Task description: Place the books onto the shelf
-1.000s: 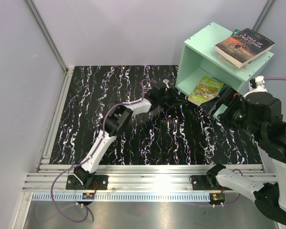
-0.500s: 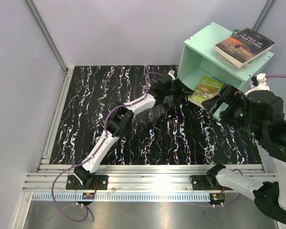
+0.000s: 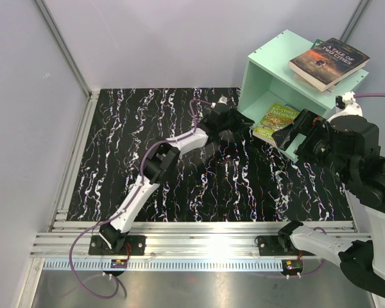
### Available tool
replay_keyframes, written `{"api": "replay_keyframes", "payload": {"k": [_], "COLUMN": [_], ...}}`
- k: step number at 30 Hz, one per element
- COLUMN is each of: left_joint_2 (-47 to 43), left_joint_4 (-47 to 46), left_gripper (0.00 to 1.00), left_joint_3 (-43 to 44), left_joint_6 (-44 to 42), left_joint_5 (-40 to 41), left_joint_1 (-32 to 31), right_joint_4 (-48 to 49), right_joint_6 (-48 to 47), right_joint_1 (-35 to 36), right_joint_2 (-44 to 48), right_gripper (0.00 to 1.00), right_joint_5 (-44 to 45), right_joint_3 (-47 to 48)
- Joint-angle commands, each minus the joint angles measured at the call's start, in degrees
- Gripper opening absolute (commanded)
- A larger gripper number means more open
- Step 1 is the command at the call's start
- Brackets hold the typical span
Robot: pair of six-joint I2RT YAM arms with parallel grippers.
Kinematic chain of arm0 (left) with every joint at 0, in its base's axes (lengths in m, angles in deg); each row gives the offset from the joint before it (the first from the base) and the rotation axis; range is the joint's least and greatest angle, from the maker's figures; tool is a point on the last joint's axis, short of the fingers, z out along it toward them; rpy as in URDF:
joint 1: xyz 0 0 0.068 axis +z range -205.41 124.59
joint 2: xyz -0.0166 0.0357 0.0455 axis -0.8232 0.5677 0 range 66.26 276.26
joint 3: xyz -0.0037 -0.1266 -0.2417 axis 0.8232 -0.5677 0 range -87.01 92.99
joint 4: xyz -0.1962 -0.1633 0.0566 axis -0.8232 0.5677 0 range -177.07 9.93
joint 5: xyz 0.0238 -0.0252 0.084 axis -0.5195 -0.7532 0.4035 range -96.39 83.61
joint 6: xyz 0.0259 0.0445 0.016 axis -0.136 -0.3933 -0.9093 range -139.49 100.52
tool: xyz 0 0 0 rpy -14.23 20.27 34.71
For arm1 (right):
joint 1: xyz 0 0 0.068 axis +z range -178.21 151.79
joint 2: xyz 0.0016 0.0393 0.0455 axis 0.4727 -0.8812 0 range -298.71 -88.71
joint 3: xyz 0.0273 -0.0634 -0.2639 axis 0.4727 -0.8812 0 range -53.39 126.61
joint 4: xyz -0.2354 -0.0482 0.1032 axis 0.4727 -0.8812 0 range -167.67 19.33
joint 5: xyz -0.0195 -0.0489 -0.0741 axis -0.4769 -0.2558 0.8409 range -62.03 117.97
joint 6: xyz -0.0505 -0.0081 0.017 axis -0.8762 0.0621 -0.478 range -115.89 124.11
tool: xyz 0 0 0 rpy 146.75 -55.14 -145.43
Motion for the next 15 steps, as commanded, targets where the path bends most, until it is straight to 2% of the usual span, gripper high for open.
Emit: {"api": "replay_keyframes", "payload": {"k": [1, 5, 9, 15], "left_joint_2": [-3.9, -1.45, 3.29, 10.68], "left_joint_4": [-4.31, -2.74, 0.34, 1.14], "left_gripper": [0.2, 0.2, 0.21, 0.22], "left_joint_3": [-0.03, 3.3, 10.33, 18.95], "left_joint_6": [-0.61, 0.01, 0.09, 4.49], "left_joint_5": [4.66, 5.89, 5.8, 5.71], "left_joint_1": [2.06, 2.41, 2.15, 0.13], "right_joint_4": [-9.28, -9.72, -10.07, -10.95], "right_joint_6": [-2.15, -3.2, -4.08, -5.4], "right_joint_1": [0.34, 0.34, 0.34, 0.34], "right_joint_2": [-0.65, -0.74, -1.01, -1.71], "right_gripper": [1.0, 1.0, 1.0, 1.0], "right_joint_5": [2.22, 2.57, 3.01, 3.53], "right_joint_3": [1.51, 1.95, 2.3, 2.82]}}
